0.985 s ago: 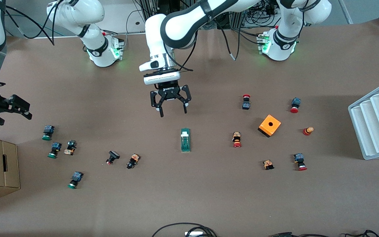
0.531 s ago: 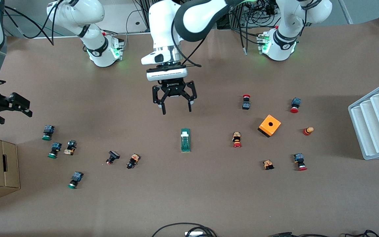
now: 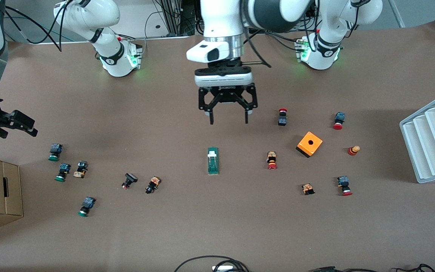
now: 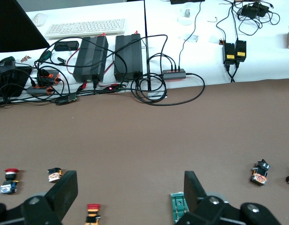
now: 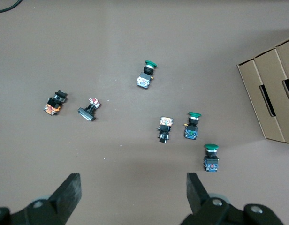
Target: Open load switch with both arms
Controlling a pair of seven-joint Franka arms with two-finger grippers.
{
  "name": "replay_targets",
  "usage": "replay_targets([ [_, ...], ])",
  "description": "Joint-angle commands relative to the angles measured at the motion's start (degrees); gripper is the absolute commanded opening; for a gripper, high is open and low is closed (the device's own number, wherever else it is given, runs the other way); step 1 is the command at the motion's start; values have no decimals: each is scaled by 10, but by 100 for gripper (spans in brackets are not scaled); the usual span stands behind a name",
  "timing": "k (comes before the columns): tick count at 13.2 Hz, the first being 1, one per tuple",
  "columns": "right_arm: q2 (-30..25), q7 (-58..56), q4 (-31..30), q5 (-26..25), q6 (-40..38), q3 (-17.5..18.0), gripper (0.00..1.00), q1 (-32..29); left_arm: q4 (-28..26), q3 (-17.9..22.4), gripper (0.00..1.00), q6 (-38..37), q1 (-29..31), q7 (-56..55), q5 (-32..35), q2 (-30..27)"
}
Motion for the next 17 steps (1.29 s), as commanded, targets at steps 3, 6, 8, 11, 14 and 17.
replay_targets([
  [3, 7, 13, 20, -14, -14, 1, 100, 7, -8, -3, 100, 7, 68, 128, -98, -44],
  [6, 8, 13, 21, -12, -14, 1, 100, 7, -8, -3, 100, 7, 127, 235, -183, -63],
  [8, 6, 14, 24, -14, -14, 8, 100, 10, -8, -2, 100, 6, 149, 262, -199, -67],
  [11, 6, 17, 27, -15, -14, 13, 100, 11, -9, 37, 100, 2, 164, 306, -248, -74],
  [14, 7, 17, 30, -15, -14, 13, 100, 12, -9, 112, 100, -7, 164, 387, -331, -83],
  [17, 7, 16, 30, -14, -14, 13, 100, 12, -11, 178, 100, -79, 166, 413, -353, -90],
])
